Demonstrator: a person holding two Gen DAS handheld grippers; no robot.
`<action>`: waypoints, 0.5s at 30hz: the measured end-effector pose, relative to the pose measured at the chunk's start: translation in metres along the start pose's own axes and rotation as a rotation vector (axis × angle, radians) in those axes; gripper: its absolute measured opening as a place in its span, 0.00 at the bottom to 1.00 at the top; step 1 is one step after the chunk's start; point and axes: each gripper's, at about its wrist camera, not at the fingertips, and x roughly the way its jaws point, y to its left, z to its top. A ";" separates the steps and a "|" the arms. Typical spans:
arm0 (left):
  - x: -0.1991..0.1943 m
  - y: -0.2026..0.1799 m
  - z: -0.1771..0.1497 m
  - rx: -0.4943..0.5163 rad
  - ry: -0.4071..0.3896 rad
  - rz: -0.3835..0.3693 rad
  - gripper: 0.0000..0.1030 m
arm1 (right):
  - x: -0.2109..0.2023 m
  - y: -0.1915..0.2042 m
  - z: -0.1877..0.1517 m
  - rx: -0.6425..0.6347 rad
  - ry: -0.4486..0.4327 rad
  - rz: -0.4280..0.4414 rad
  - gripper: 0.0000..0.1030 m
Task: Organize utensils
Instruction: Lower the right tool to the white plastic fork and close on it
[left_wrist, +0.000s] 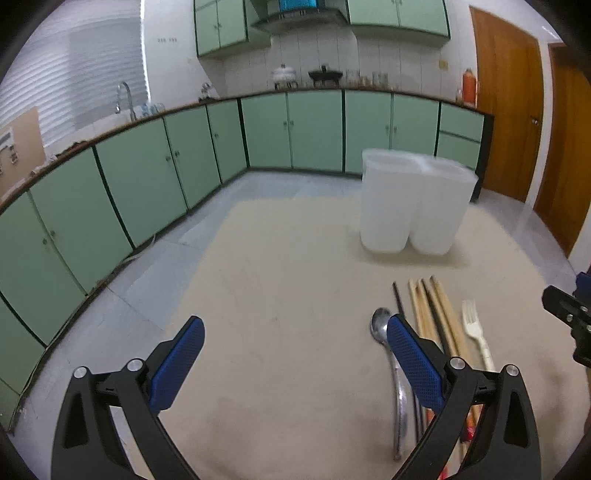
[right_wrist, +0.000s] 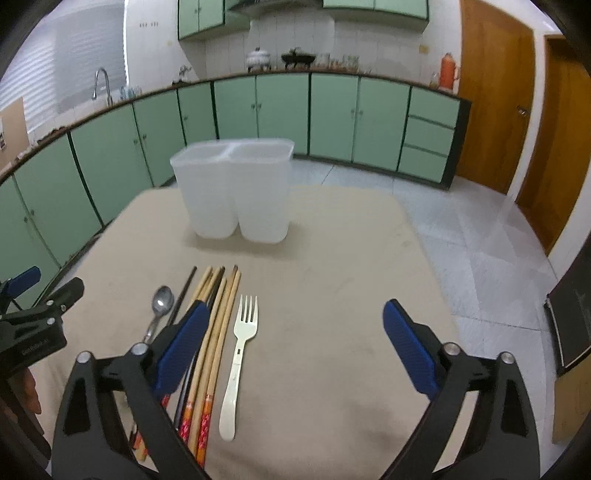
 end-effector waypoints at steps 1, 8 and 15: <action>0.008 0.000 -0.001 -0.005 0.013 -0.008 0.94 | 0.008 0.000 0.000 -0.006 0.018 0.007 0.79; 0.039 -0.003 -0.001 -0.010 0.070 -0.033 0.94 | 0.061 -0.004 -0.001 0.049 0.150 0.097 0.68; 0.048 -0.006 0.000 0.016 0.087 -0.036 0.94 | 0.077 0.008 0.002 0.028 0.186 0.085 0.55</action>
